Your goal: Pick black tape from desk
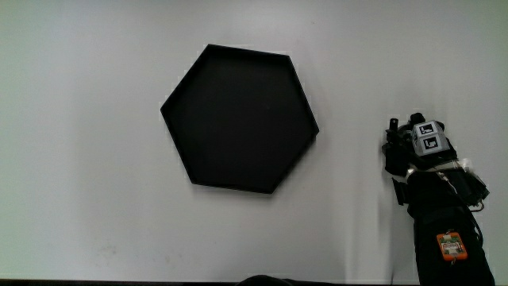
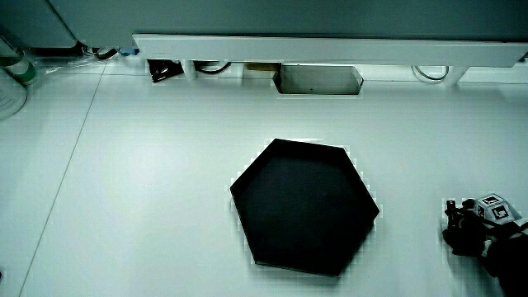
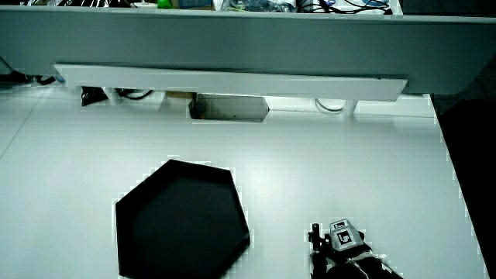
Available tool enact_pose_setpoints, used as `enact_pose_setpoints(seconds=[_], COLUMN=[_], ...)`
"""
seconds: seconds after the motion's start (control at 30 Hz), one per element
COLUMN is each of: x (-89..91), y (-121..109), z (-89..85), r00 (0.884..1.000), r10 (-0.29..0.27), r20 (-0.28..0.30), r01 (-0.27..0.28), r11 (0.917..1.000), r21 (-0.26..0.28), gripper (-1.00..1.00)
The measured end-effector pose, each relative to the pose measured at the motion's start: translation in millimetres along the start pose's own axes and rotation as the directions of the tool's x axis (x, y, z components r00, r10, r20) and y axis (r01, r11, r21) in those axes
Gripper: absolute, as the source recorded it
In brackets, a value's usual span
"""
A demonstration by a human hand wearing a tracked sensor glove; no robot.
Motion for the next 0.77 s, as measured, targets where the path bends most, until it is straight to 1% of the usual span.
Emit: enact_pose_setpoints(seconds=[0.03, 0.07, 0.1, 0.13, 0.2, 0.23, 0.27, 0.3, 0.33, 0.43, 0.47, 0.5, 0.53, 0.57, 0.6, 0.63, 0.67, 0.7, 0.73, 0.77], x=[0.5, 1.5, 1.6, 2.5, 2.6, 2.8, 2.8, 3.3, 3.6, 4.1, 4.1, 3.3, 1.7, 0.0, -2.8, -5.8, -8.8, -12.5, -16.6, -21.4], y=[-1, 0, -4, -1, -3, -6, -6, -10, -16, -20, -23, -26, -28, -30, -38, -35, -37, -39, -36, -42], z=[-0.2, -3.3, 0.1, -5.4, -3.0, 1.1, 1.9, 8.8, 17.1, 30.0, 35.8, 41.5, 47.1, 51.9, 62.8, 63.3, 67.8, 73.3, 74.0, 82.1], r00=[1.000, 1.000, 1.000, 1.000, 1.000, 1.000, 0.999, 1.000, 0.999, 0.999, 0.999, 0.999, 0.999, 0.999, 0.999, 0.999, 0.999, 0.999, 1.000, 0.999], r10=[0.000, -0.009, 0.000, -0.011, 0.004, -0.010, 0.005, 0.003, 0.005, 0.014, 0.009, 0.010, 0.009, 0.008, 0.009, 0.022, 0.020, 0.024, 0.026, 0.032], r20=[0.004, -0.002, -0.007, -0.015, -0.023, -0.024, -0.031, -0.031, -0.036, -0.047, -0.049, -0.048, -0.042, -0.047, -0.043, -0.033, -0.031, -0.025, -0.007, -0.007], r01=[0.000, 0.009, 0.000, 0.011, -0.004, 0.011, -0.003, -0.001, 0.000, -0.006, 0.002, 0.000, 0.001, 0.005, 0.005, -0.010, -0.009, -0.014, -0.022, -0.028], r11=[1.0000, 1.0000, 0.9998, 0.9999, 0.9996, 0.9982, 0.9983, 0.9964, 0.9919, 0.9837, 0.9772, 0.9748, 0.9693, 0.9602, 0.9504, 0.9512, 0.9448, 0.9416, 0.9381, 0.9276], r21=[0.010, 0.002, 0.018, 0.002, 0.029, 0.059, 0.059, 0.085, 0.127, 0.180, 0.212, 0.223, 0.246, 0.279, 0.311, 0.309, 0.327, 0.336, 0.346, 0.373], gripper=[1.00, 1.00, 1.00, 1.00, 1.00, 1.00, 1.00, 1.00, 1.00, 1.00, 1.00, 1.00, 1.00, 1.00, 1.00, 1.00, 1.00, 1.00, 1.00, 1.00])
